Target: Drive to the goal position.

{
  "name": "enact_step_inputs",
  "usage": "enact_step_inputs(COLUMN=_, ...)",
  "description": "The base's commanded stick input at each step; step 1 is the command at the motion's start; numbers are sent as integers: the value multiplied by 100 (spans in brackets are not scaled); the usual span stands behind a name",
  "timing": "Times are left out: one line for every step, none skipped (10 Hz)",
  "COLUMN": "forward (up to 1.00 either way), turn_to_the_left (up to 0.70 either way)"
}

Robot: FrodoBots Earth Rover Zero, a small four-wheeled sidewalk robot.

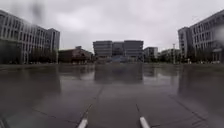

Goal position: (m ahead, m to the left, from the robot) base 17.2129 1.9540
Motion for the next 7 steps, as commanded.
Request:
enact_step_inputs(forward=100, turn_to_the_left=0)
enact_step_inputs(forward=100, turn_to_the_left=0)
enact_step_inputs(forward=100, turn_to_the_left=0)
enact_step_inputs(forward=100, turn_to_the_left=0)
enact_step_inputs(forward=100, turn_to_the_left=0)
enact_step_inputs(forward=100, turn_to_the_left=0)
enact_step_inputs(forward=100, turn_to_the_left=0)
